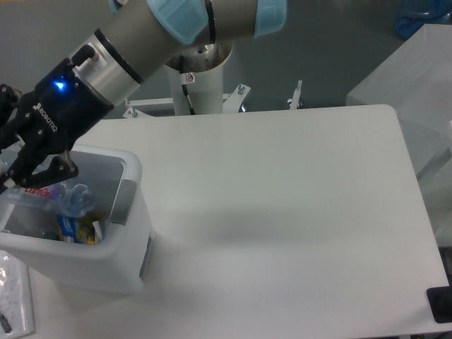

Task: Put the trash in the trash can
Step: 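Lower the bottle into the bin and open the gripper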

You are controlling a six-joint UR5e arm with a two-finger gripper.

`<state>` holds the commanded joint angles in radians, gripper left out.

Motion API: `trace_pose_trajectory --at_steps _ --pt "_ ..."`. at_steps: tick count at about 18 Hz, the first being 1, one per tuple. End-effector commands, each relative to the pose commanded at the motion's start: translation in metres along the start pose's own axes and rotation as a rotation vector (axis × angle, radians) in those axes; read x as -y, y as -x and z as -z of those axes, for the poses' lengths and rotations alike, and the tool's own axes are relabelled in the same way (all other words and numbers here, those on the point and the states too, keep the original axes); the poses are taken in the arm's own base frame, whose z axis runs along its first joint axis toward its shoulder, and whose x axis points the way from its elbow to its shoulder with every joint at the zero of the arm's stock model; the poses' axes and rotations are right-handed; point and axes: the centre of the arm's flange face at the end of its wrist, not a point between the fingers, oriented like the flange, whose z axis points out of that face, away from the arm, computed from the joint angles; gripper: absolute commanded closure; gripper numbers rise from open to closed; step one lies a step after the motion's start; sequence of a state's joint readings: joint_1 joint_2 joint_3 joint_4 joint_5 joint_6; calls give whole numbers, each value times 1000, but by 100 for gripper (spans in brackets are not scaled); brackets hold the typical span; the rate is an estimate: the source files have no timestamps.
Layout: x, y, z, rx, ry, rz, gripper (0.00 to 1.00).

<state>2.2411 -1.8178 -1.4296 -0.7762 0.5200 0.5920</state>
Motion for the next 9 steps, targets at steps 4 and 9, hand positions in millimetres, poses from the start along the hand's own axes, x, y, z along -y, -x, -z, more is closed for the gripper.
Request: trace_pose_trajectory --at_steps 4,9 --pt "-22 8 -1 1 16 9 0" --pt "-37 36 52 100 4 21 0"
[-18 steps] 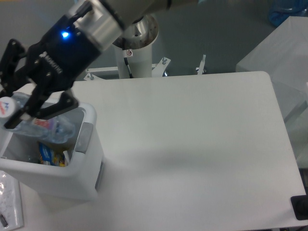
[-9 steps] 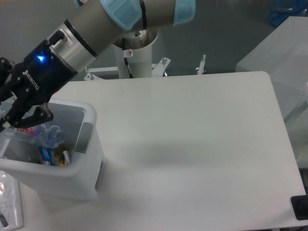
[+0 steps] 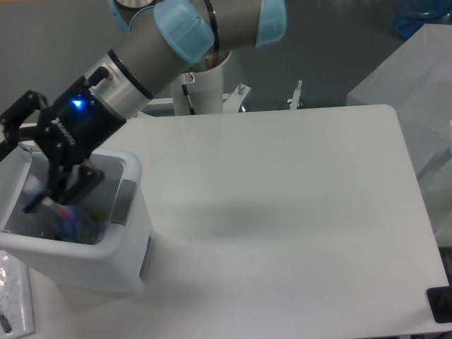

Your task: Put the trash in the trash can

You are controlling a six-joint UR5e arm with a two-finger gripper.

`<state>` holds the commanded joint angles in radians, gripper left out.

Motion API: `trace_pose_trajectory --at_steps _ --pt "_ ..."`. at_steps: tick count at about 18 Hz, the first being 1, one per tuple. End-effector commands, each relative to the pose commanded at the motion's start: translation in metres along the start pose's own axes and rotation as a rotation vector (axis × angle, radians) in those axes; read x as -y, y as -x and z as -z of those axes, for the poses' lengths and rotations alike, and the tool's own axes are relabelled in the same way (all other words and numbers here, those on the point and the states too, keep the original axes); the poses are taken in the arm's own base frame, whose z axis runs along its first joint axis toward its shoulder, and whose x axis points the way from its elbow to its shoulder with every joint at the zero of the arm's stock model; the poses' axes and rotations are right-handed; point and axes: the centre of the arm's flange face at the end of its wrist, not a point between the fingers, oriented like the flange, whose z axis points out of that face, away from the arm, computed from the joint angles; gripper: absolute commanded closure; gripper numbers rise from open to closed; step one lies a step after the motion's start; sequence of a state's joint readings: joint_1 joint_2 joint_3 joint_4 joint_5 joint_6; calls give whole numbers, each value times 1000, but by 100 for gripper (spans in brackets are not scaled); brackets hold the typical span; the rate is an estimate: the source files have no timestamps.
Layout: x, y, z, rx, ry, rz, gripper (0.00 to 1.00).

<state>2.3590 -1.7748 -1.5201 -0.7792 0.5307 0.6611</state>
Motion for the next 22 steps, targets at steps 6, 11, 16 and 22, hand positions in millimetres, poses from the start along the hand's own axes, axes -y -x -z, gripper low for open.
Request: trace_pose_trajectory --at_steps 6,11,16,22 --pt "-72 96 92 178 -12 140 0" --pt "-151 187 120 352 170 133 0" --pt "-206 220 147 544 593 -19 0" --pt "-213 219 149 551 877 -44 0"
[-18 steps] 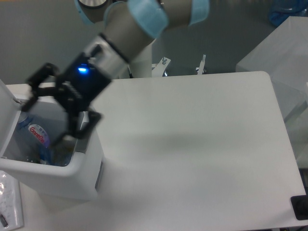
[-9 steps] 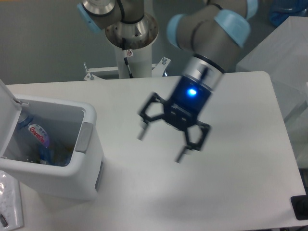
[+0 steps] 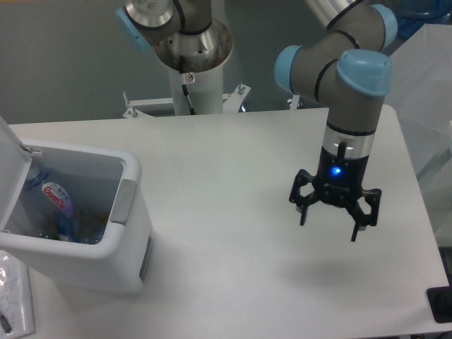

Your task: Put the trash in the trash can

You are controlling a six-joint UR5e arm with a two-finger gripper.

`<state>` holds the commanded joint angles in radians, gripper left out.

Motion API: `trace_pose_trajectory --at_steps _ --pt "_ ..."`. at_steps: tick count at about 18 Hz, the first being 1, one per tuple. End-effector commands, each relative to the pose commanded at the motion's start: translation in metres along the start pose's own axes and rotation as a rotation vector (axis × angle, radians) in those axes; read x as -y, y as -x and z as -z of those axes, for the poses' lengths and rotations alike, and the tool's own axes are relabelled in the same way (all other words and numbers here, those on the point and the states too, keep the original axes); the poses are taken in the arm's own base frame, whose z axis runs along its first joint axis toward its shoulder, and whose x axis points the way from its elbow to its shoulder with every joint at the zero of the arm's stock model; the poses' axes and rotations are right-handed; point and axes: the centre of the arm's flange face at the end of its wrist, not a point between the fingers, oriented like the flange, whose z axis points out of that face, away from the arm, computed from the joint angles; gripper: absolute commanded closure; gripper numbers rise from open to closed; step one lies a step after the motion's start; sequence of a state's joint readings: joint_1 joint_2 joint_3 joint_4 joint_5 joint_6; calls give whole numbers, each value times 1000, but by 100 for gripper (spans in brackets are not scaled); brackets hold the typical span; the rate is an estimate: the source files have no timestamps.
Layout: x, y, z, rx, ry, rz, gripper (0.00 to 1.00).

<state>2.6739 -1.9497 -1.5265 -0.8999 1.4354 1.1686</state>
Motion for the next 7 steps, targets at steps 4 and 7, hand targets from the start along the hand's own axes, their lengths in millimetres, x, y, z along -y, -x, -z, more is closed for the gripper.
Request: trace_pose_trajectory --at_steps 4,7 --pt "18 1 2 -114 171 -204 0" --pt "20 4 4 -144 183 -205 0"
